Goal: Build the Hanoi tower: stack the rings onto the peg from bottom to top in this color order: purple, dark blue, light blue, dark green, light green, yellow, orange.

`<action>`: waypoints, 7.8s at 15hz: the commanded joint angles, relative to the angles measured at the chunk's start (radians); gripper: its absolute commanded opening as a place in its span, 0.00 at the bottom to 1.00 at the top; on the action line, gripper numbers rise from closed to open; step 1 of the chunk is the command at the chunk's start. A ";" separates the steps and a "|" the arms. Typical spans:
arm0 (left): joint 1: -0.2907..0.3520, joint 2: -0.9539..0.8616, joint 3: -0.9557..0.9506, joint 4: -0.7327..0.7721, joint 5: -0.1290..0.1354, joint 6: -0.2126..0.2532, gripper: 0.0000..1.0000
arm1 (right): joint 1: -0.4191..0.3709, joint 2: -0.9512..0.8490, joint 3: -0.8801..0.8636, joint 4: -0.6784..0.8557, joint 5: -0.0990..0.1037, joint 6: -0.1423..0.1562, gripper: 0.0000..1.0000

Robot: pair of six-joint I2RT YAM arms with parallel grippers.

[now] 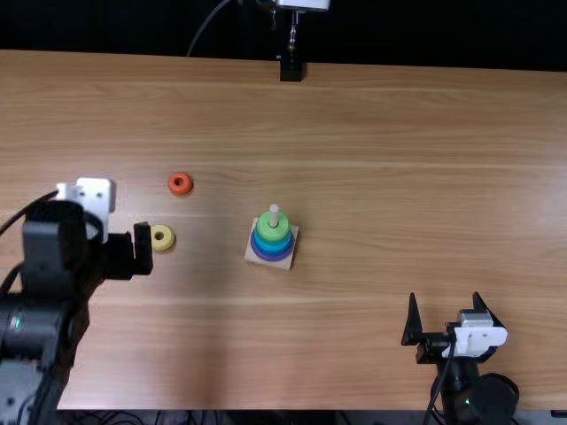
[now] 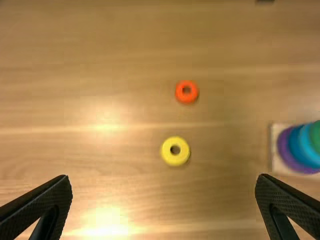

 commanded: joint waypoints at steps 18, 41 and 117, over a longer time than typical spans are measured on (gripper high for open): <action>-0.106 0.696 0.095 0.157 0.013 0.116 1.00 | -0.009 -0.013 -0.050 -0.075 -0.005 -0.004 1.00; -0.096 0.719 0.078 0.144 0.011 0.116 0.00 | -0.009 -0.013 -0.050 -0.077 -0.005 -0.002 1.00; -0.073 1.107 0.742 -0.169 0.063 0.068 1.00 | -0.009 -0.013 -0.050 -0.077 -0.005 -0.004 1.00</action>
